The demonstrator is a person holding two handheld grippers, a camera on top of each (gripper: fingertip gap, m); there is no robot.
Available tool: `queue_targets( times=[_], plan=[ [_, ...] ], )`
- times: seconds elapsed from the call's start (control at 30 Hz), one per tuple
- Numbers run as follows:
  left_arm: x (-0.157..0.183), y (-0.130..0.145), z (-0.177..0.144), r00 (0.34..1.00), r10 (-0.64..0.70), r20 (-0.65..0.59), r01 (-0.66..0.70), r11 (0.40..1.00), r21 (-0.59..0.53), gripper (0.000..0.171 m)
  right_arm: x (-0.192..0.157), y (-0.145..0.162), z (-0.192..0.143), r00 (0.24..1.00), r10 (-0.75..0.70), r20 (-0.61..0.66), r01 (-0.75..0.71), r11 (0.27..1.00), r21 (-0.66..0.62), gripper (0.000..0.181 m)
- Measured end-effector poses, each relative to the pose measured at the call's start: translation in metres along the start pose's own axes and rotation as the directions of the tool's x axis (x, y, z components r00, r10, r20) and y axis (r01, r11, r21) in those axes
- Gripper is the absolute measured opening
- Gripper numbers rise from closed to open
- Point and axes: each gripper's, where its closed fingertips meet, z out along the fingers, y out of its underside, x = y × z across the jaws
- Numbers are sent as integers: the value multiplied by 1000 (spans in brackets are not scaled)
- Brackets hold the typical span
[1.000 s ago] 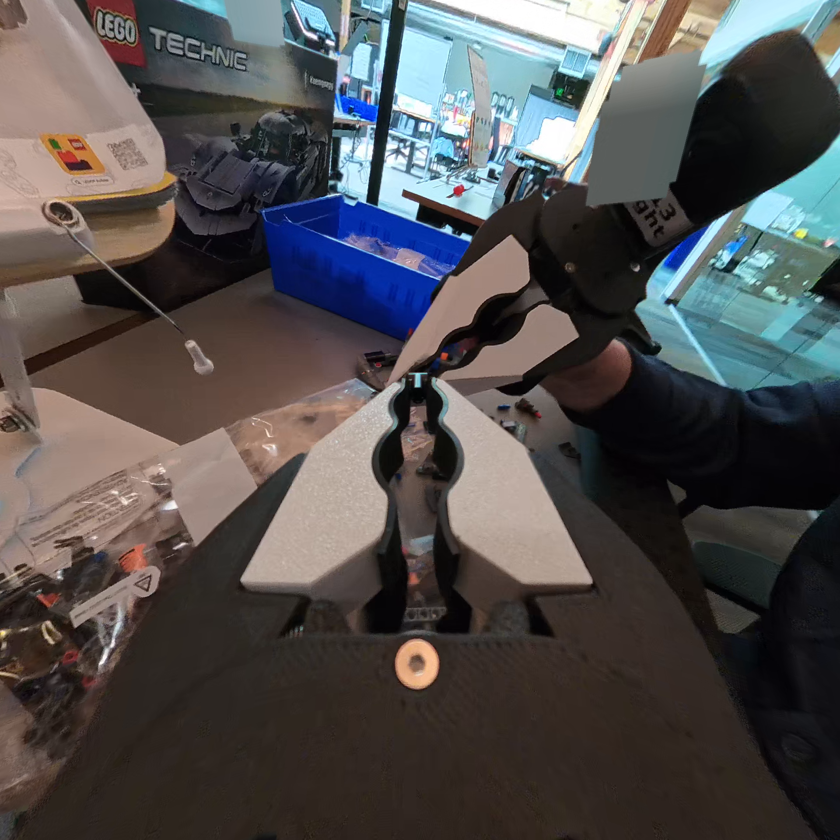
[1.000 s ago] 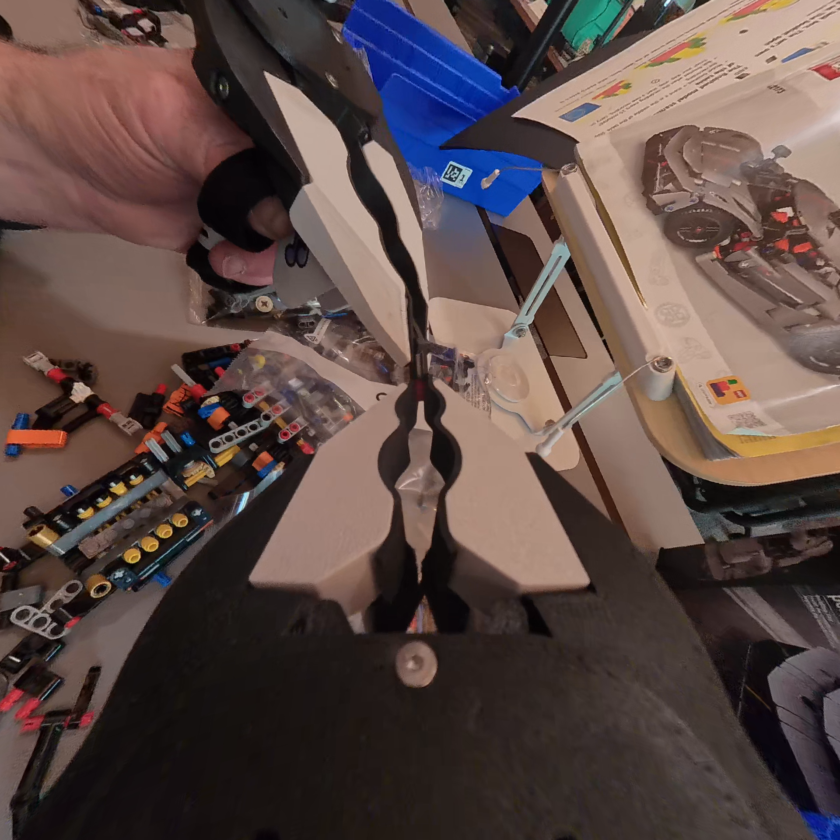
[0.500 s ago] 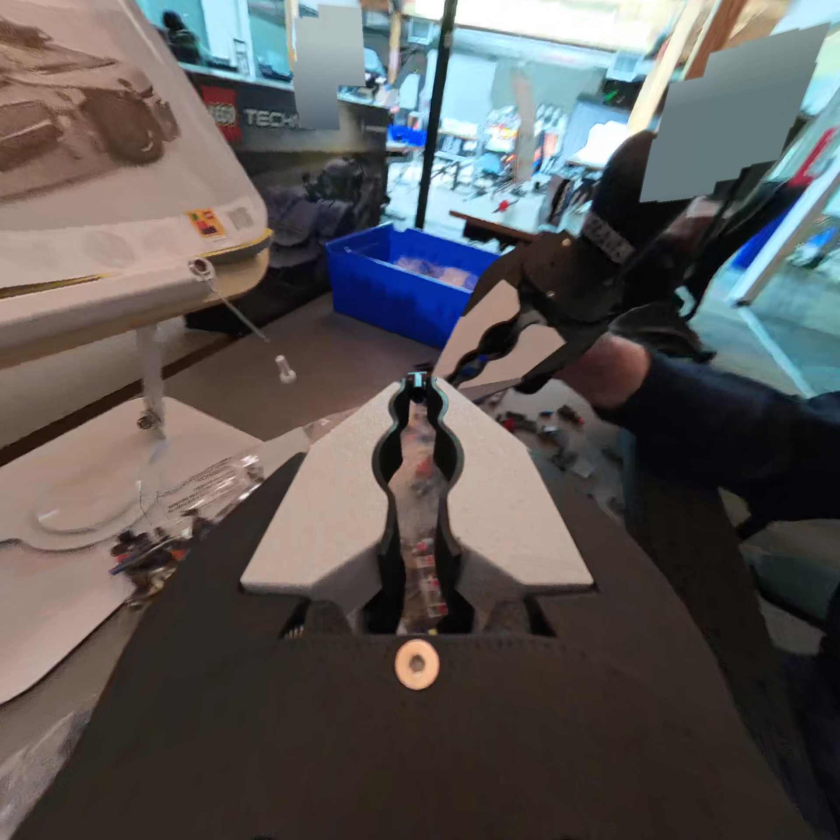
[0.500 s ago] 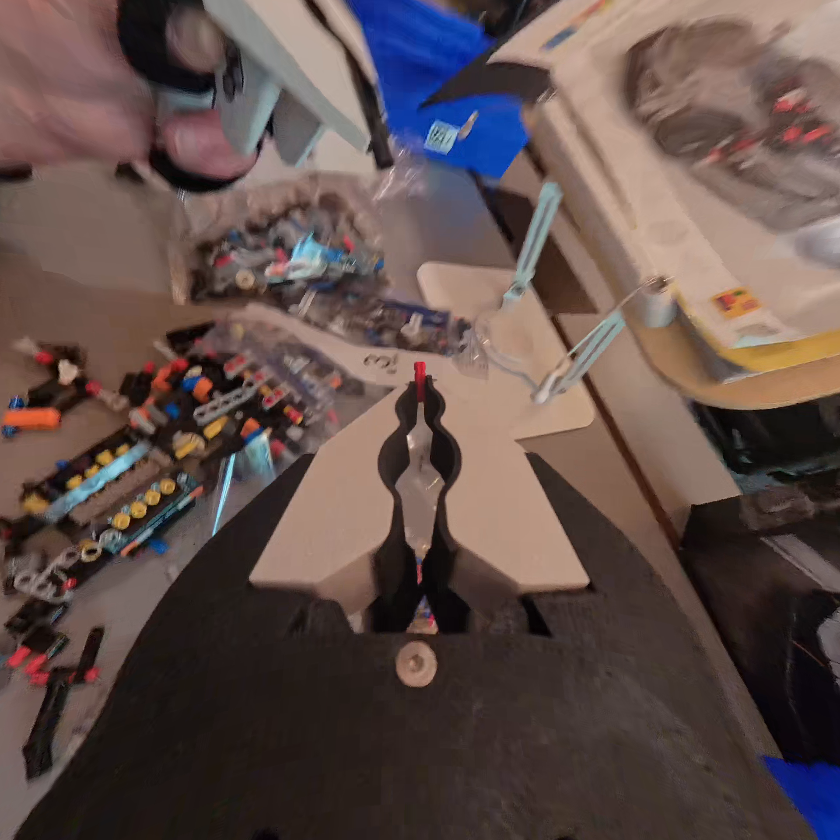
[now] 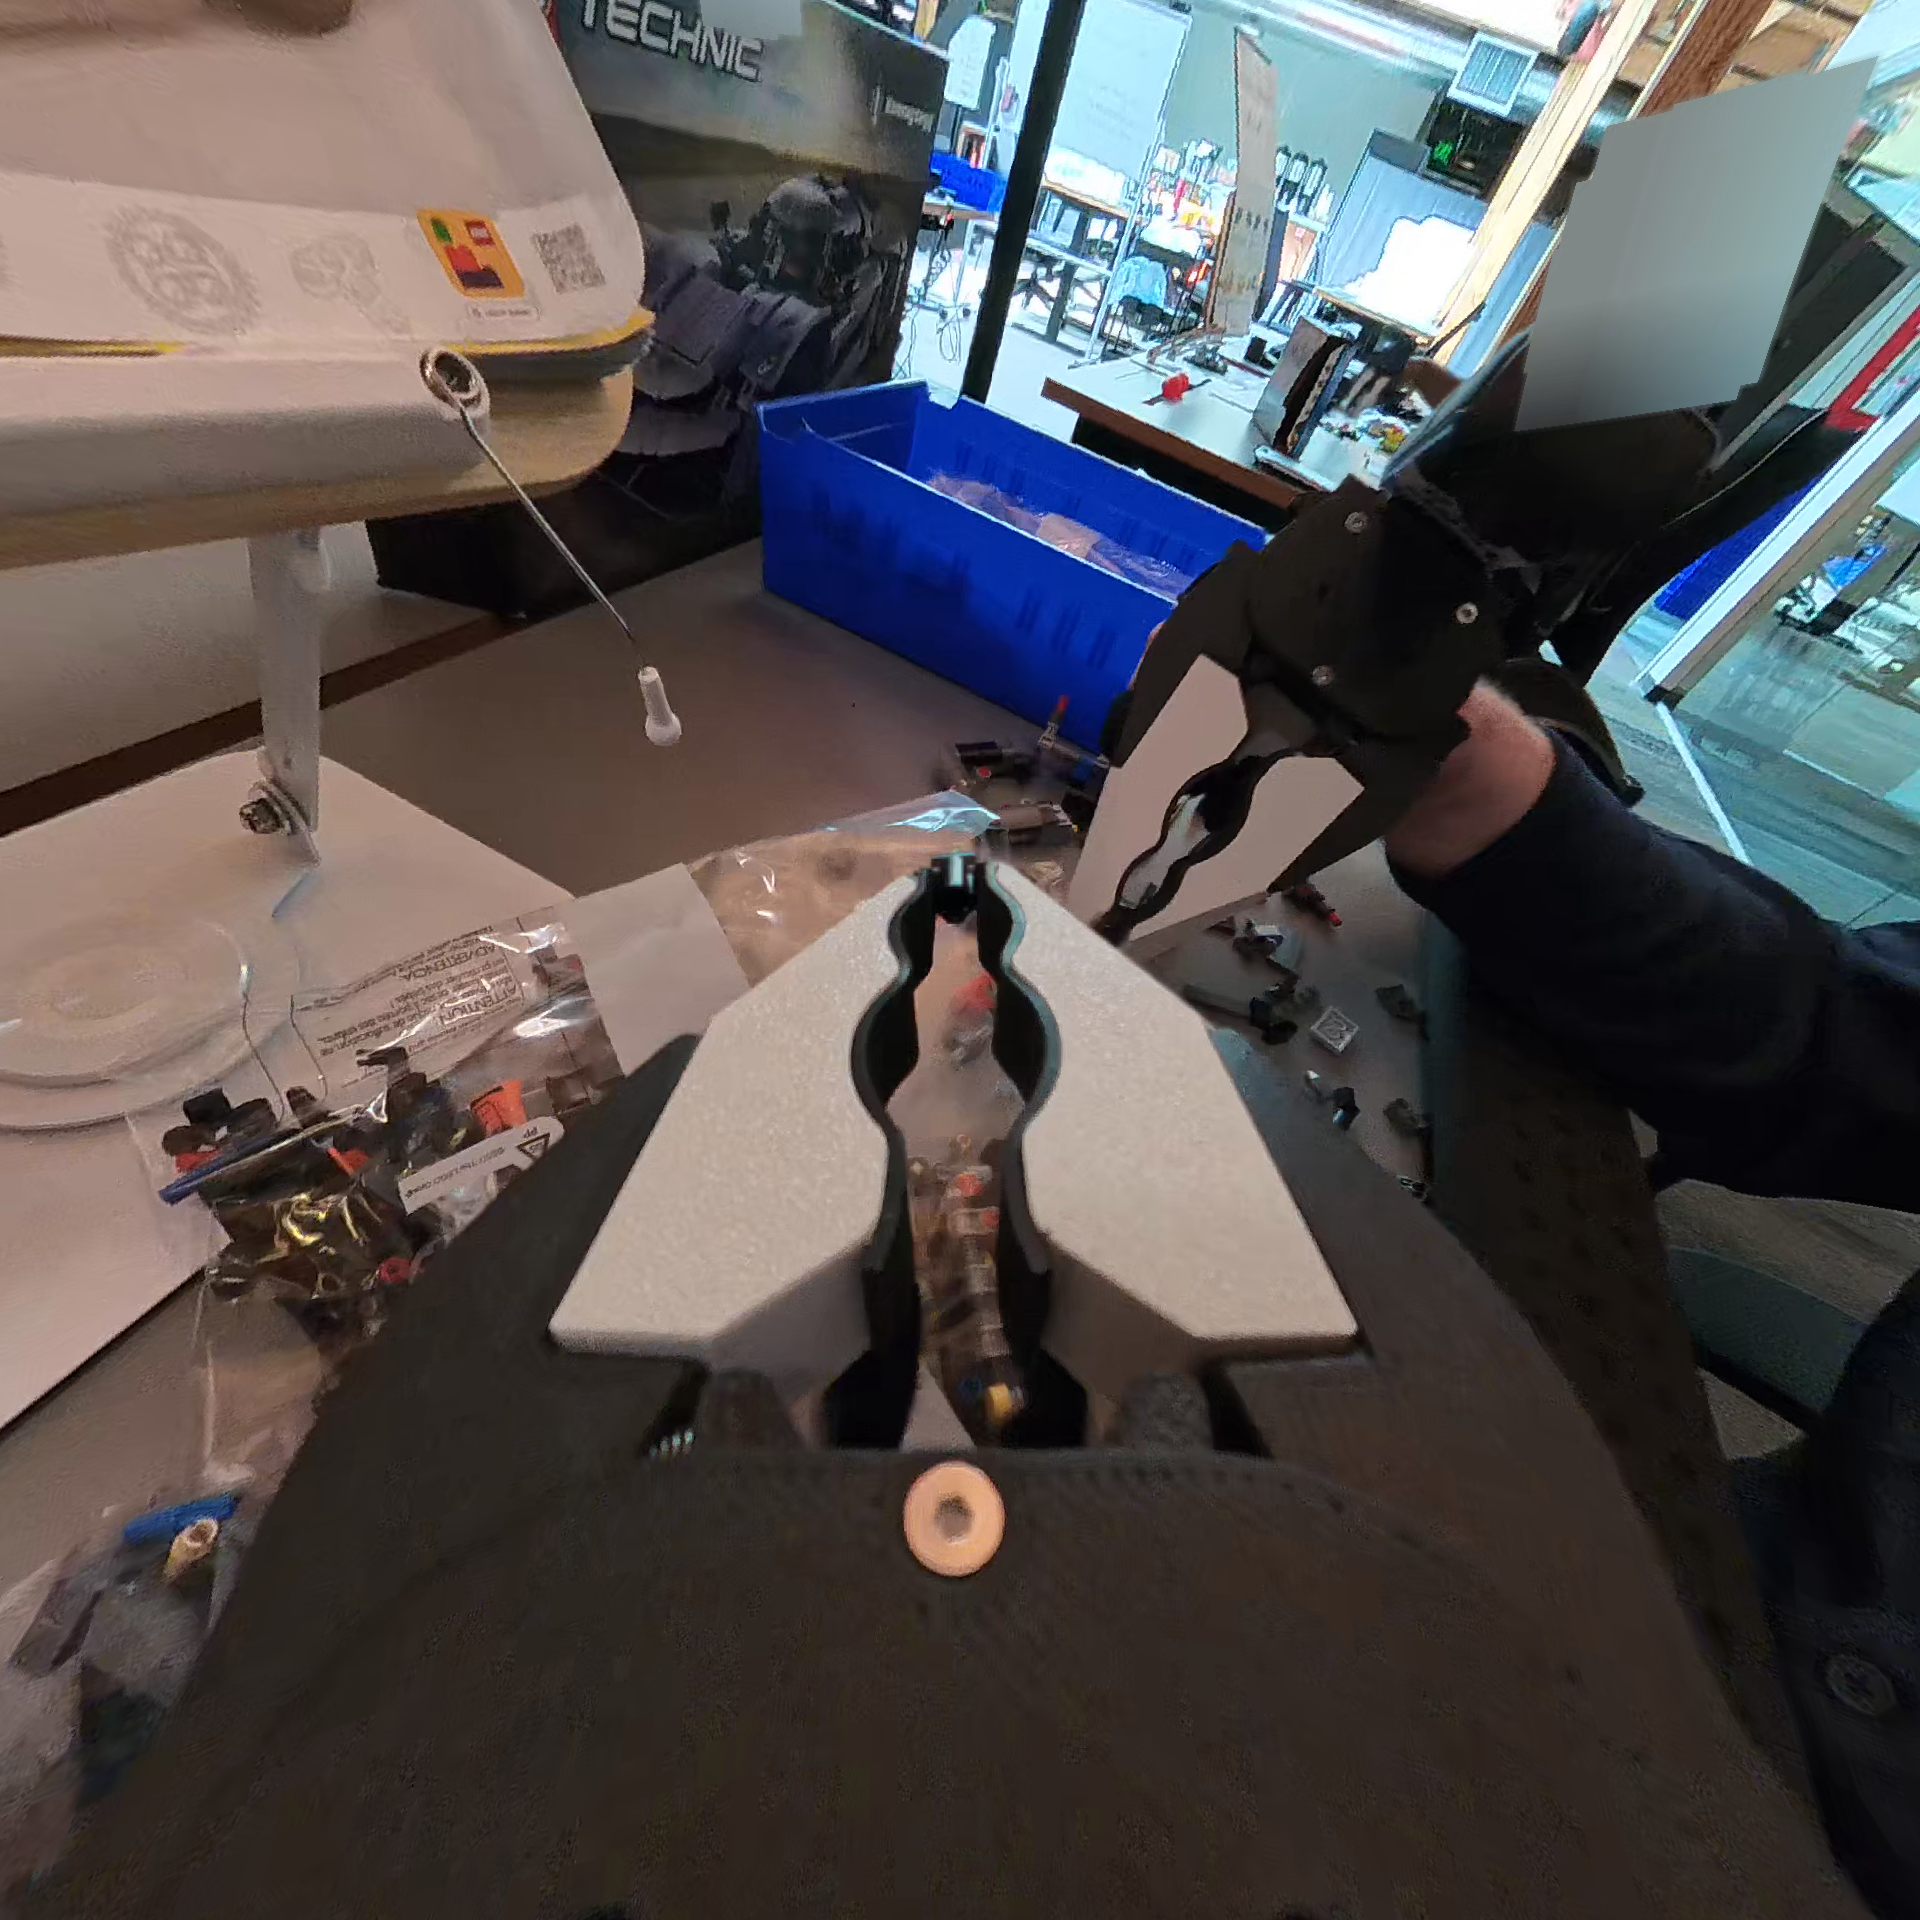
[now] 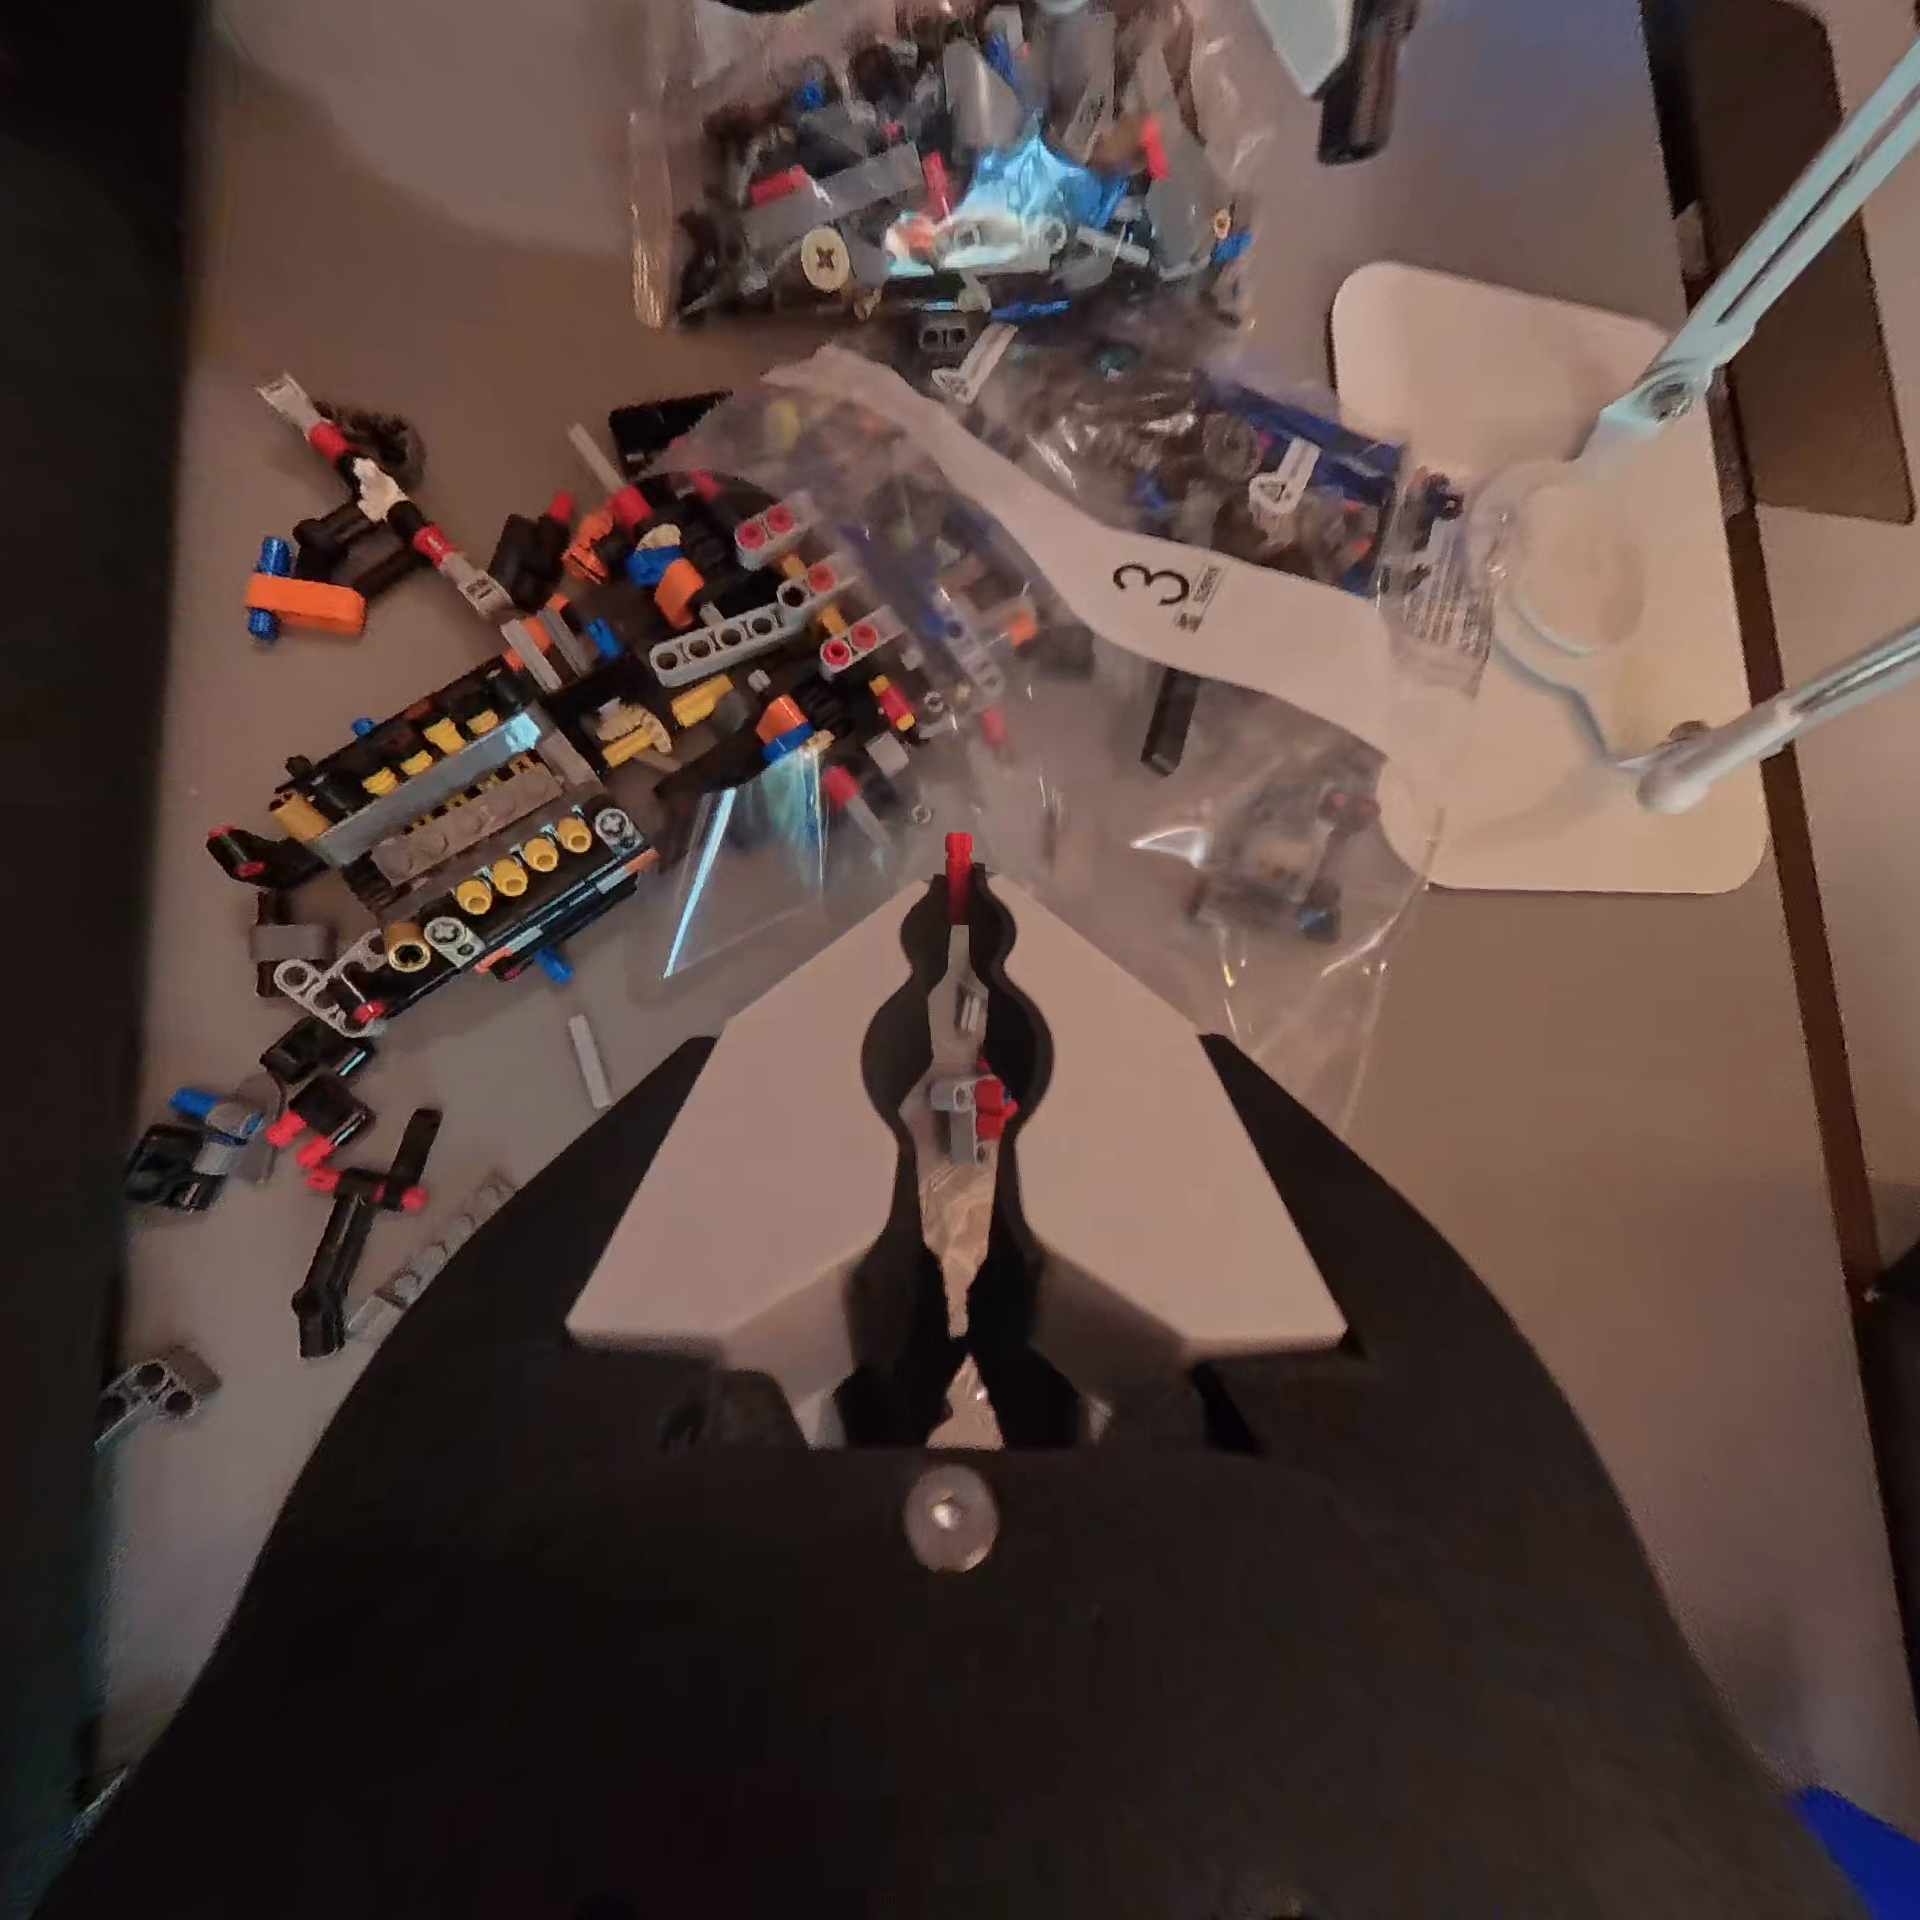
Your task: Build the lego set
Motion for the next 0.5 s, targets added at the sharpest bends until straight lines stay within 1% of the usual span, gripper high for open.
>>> queue_targets(
  times=[0.07, 0.17, 0.3, 0.37, 0.43, 0.5],
  plan=[
    [-1, 2, 1, 1000, 5, 9, -5, 1000, -10, 5, -3, 9, 1, 999, 20, 35, -19, 999, -28, 0],
    [2, 3, 3, 1000, 1, -4, -1, 1000, -18, 5, -1, 24, 0, 997, 62, 46, -58, 995, -80, 0],
    [2, 13, 9, 999, 48, 25, -46, 995, -85, 5, -5, 49, -9, 985, 145, 93, -130, 981, -145, 0],
    [6, 15, 13, 999, 48, 9, -47, 995, -91, 5, 4, 71, -14, 979, 199, 40, -186, 959, -216, 0],
    [8, 19, 17, 999, 42, -5, -42, 994, -105, 5, 4, 90, -16, 966, 256, 41, -236, 932, -274, 0],
    [8, 22, 20, 999, 37, -12, -38, 993, -113, 5, 2, 102, -15, 955, 292, 48, -263, 912, -315, 0]
  ],
)
